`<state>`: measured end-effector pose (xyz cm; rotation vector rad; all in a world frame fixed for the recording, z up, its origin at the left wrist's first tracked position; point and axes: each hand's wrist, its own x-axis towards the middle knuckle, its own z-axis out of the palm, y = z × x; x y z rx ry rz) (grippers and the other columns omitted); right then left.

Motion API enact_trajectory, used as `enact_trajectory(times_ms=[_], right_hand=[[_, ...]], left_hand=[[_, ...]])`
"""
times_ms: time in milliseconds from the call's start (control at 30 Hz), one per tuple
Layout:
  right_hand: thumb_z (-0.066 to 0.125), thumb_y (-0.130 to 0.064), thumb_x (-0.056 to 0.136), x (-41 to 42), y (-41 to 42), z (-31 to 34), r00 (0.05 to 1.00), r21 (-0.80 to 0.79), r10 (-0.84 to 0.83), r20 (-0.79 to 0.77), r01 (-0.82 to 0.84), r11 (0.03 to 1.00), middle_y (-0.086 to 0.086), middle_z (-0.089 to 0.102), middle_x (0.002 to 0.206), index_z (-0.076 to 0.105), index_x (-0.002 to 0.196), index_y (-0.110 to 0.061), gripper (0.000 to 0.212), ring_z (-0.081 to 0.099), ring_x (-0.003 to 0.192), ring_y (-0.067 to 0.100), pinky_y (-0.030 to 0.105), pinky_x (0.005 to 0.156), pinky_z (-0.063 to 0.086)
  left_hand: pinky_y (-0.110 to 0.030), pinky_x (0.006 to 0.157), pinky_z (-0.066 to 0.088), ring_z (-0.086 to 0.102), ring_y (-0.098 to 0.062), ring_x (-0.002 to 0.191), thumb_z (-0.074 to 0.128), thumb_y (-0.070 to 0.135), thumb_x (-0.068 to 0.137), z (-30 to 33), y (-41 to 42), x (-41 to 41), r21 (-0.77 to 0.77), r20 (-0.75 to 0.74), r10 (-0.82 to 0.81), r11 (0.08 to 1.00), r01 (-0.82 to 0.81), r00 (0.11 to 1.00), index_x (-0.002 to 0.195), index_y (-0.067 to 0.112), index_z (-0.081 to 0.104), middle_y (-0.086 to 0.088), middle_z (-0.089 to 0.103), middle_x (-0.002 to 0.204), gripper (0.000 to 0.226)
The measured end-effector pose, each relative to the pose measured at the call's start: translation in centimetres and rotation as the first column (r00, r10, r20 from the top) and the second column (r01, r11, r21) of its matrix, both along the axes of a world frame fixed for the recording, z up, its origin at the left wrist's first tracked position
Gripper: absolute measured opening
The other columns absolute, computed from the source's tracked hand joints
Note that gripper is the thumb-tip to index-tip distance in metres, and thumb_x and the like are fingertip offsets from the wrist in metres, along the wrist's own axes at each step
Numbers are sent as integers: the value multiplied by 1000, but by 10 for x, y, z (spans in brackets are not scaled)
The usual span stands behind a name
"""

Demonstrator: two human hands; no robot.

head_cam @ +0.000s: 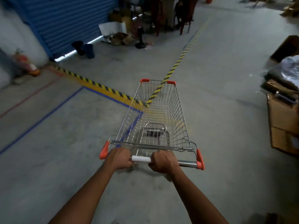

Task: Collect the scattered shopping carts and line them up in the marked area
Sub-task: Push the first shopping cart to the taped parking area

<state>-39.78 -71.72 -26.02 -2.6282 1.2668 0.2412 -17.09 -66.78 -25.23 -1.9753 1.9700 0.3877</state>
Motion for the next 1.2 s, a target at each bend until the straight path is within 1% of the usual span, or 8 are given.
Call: enact_trajectory(times_ms=[233,400,567,667,900,1033,1100,1200], right_hand=[[55,-54,91,-50,-15,11,948,-40,319,-4,-319,947,9,74,103,69,108,-18,42,71,95,35,39,82,55],[53,-53,92,-79,-42,17,904,-86,415,-106,-424,902,6,73,101,71,104,-19,41,72,92,32,39,83,56],[53,-49,92,-71,-93,15,876,-81,467,-119,-477,875,4,74,99,69,101,-20,34,71,91,28,35,82,53],[55,-46,92,-54,-125,16,883,-104,454,-116,-466,879,5,73,103,69,104,-18,33,71,96,31,35,84,50],[55,-44,94,16,-211,22,832,-107,537,-138,-552,827,3,72,113,67,110,-19,32,68,107,28,34,93,46],[56,-46,93,62,-257,27,767,-80,632,-109,-641,764,3,73,110,67,107,-19,33,69,107,27,33,90,48],[57,-47,92,85,-280,27,747,-78,661,-77,-665,743,2,74,106,67,106,-19,32,69,106,25,32,87,49],[59,-46,89,129,-316,26,713,-53,699,-49,-701,711,3,75,104,67,105,-20,32,69,104,26,33,86,50]], left_hand=[[-33,80,55,71,-28,99,59,45,80,19,50,-73,-7,-66,336,941,-337,940,100,22,68,-5,74,101,32],[-34,80,56,70,-27,99,57,47,82,16,61,-120,5,-85,461,887,-462,883,105,18,69,-5,73,105,38],[-31,73,54,69,-20,82,56,48,80,5,36,-136,-16,-108,547,834,-551,830,100,22,70,1,72,89,35],[-28,67,50,62,-13,71,57,49,84,0,12,-132,-46,-139,592,797,-602,794,102,26,71,5,69,85,33],[-34,75,60,71,-19,80,54,53,83,0,-56,-92,-72,-180,684,707,-703,706,103,25,73,2,73,92,39],[-40,88,57,70,-19,86,54,56,84,3,-89,-59,-47,-213,732,653,-756,647,105,26,71,6,71,94,40],[-50,97,52,70,-20,91,52,59,82,2,-106,-41,-25,-207,766,618,-786,609,104,29,69,9,67,92,41],[-55,100,51,70,-21,95,50,61,81,-3,-131,-6,-22,-200,801,572,-820,564,104,30,68,7,70,99,42]])
